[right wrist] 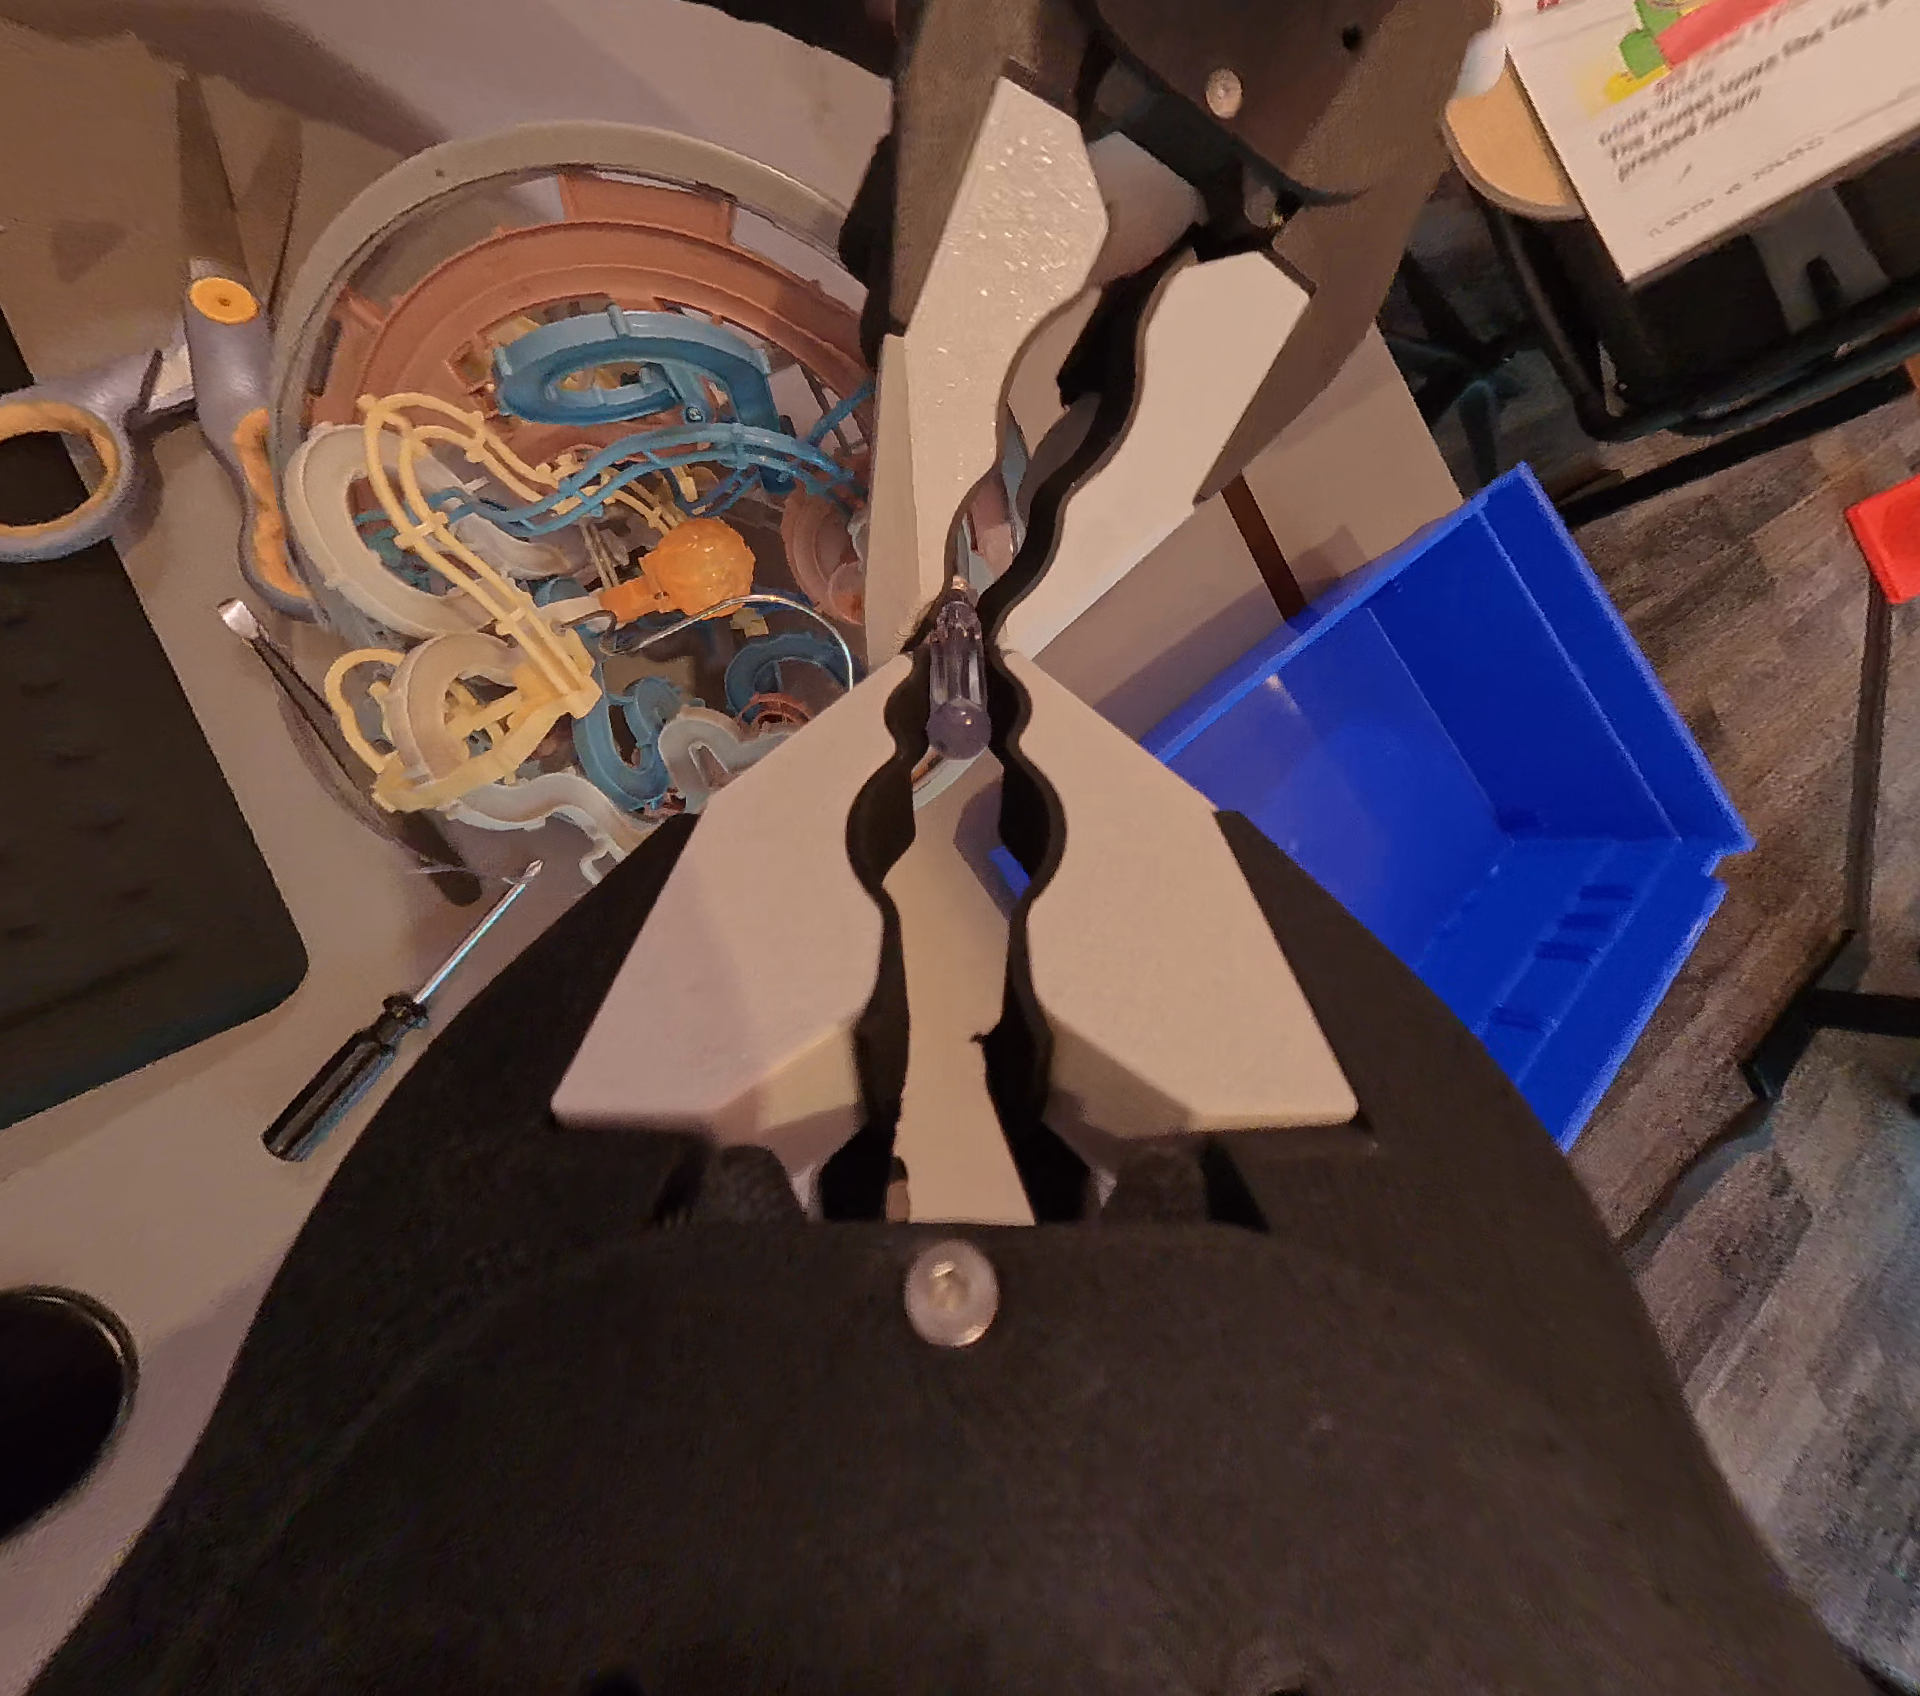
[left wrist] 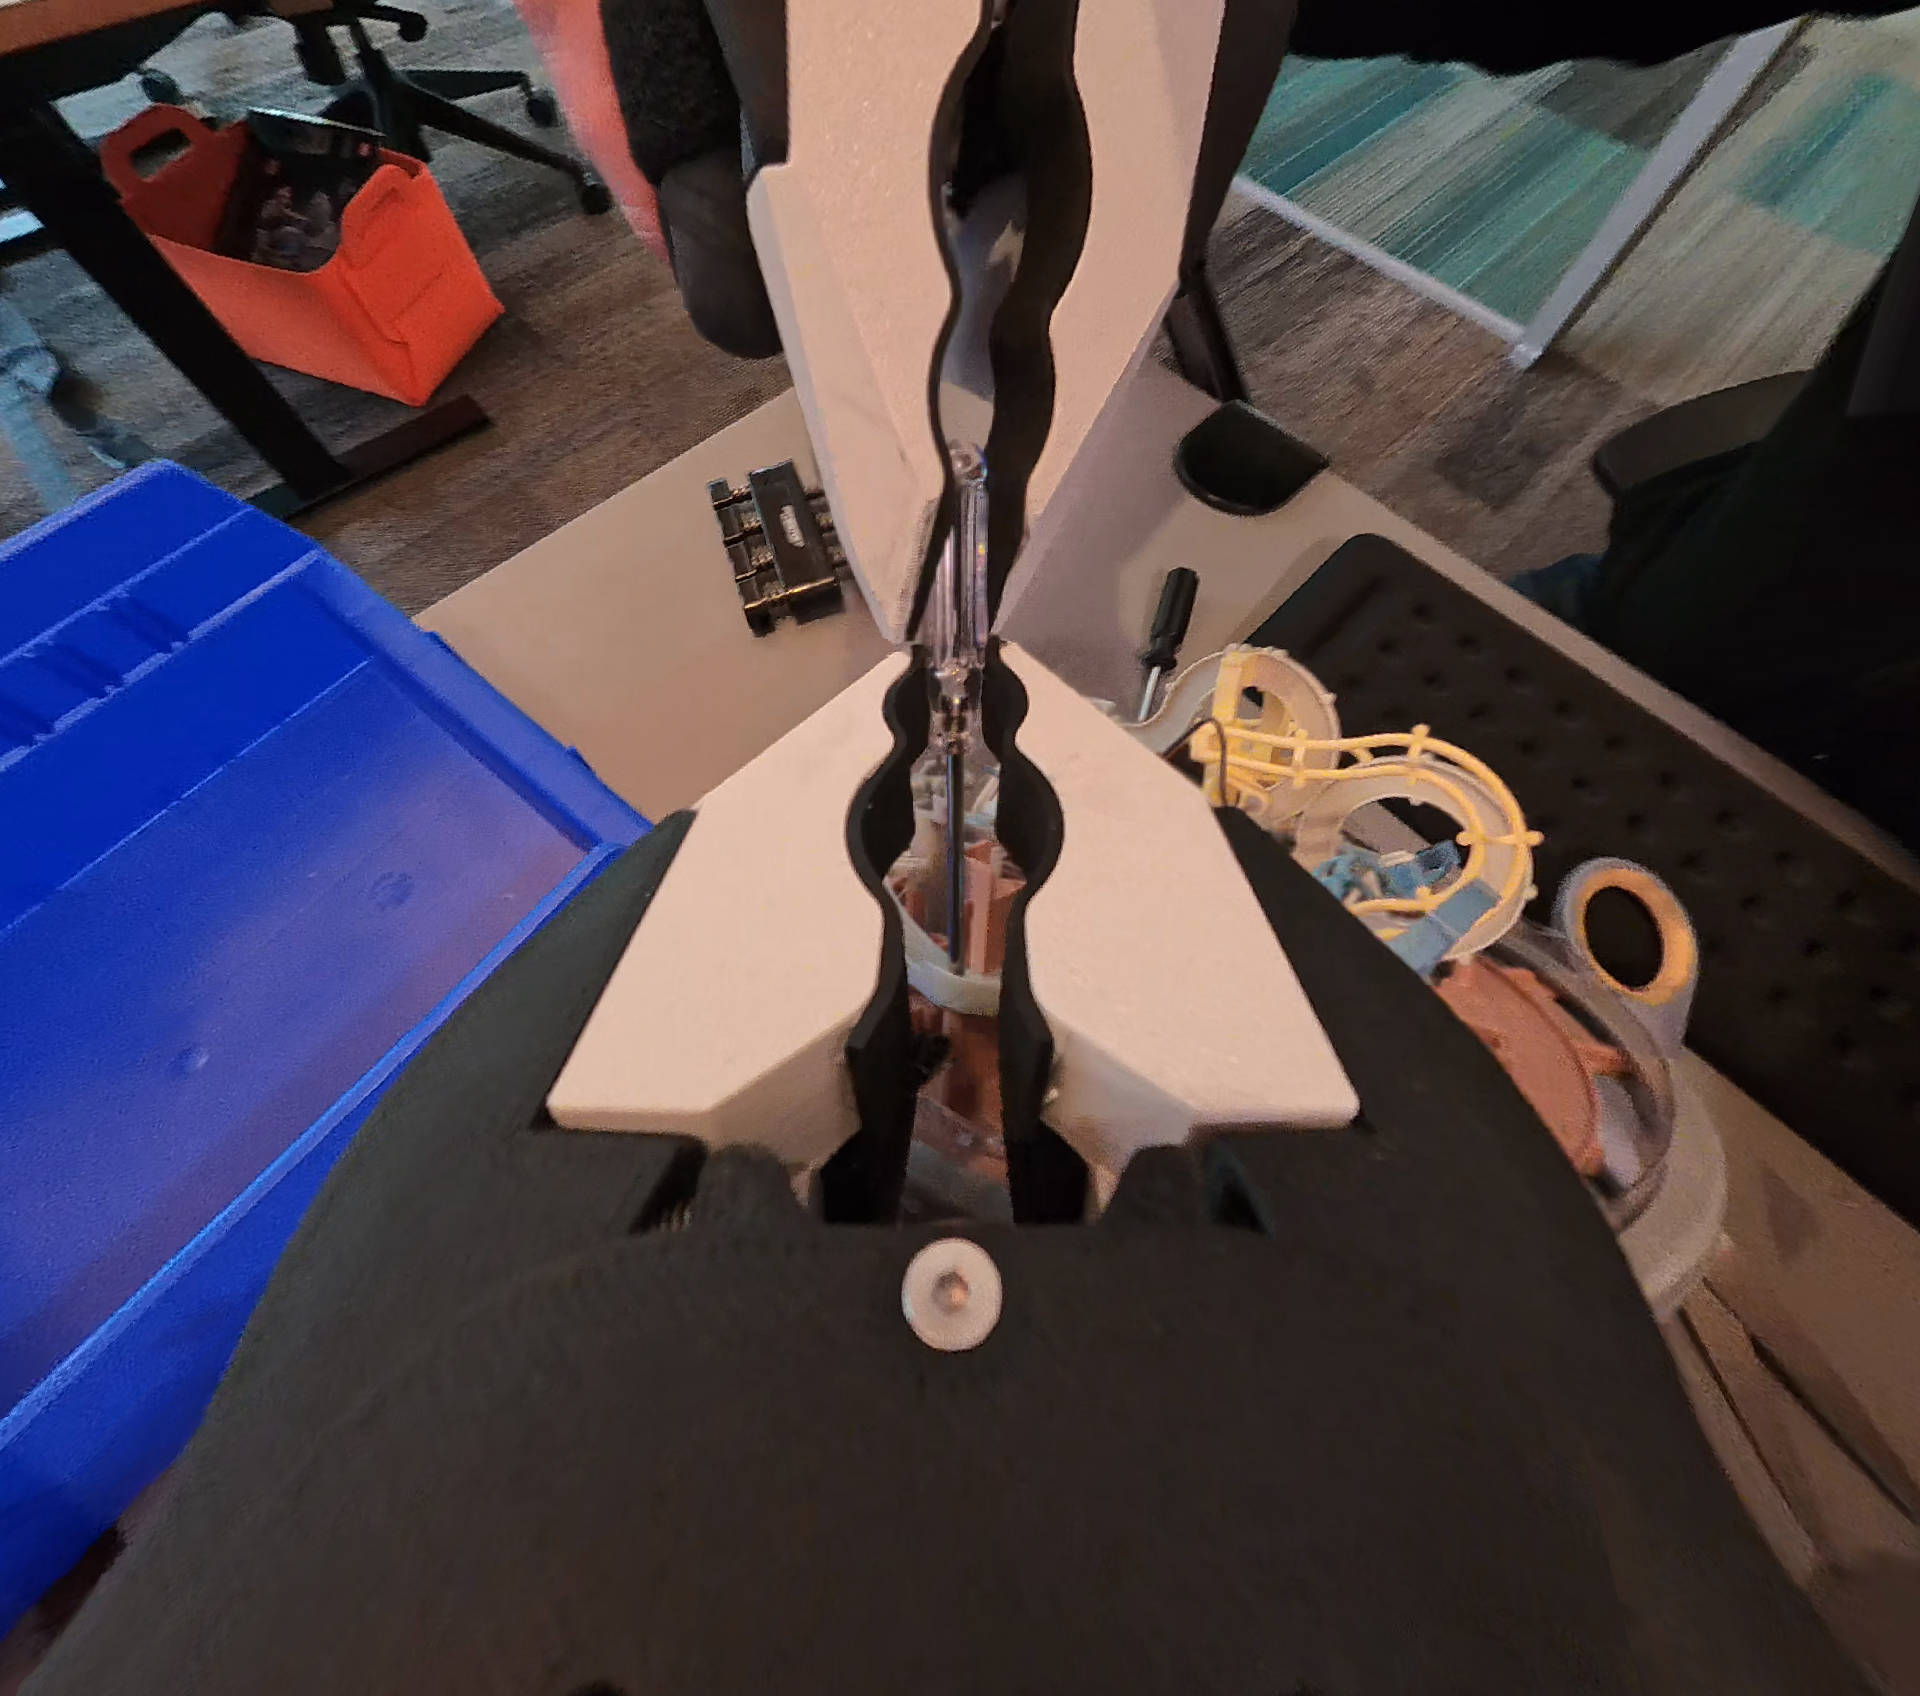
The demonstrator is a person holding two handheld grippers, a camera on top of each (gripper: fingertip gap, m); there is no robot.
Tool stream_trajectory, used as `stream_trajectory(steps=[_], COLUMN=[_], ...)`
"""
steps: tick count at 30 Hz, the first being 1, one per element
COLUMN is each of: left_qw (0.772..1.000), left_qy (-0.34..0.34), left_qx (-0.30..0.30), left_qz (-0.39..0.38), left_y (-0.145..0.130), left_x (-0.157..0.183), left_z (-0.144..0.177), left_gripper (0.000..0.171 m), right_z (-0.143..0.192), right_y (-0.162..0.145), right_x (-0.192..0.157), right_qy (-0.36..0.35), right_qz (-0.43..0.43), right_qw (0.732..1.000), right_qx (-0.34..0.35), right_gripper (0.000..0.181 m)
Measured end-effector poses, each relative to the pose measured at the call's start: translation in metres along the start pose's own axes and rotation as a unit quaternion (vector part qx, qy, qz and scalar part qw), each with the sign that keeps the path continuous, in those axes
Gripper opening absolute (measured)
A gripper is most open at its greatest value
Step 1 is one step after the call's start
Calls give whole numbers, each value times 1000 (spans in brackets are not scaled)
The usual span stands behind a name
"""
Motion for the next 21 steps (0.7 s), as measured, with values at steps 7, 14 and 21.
stream_trajectory(steps=[7, 14, 21], left_qw=[1000, 997, 994], left_qy=[25, 61, 94], left_qx=[16, 35, 48], left_qz=[-4, -3, 3], left_y=[-3, -10, -12], left_x=[6, 17, 21], left_z=[1, 5, 6], left_gripper=[7, 7, 7], right_z=[-1, 12, 2], right_y=[-2, 3, 7], right_x=[1, 0, -5], right_qy=[6, 13, 98], right_qz=[-110, -131, -213], right_qw=[994, 990, 971], right_qx=[19, 41, 53], right_gripper=[22, 30, 9])
Point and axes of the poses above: each gripper's, where its closed fingertips meet, z back along the fingers, y out of its top, x = y × z across the jaws, the point moved 6 cm from there along z, back along the fingers, and after that the axes turned 10 degrees about -x, right-handed, at the moved point
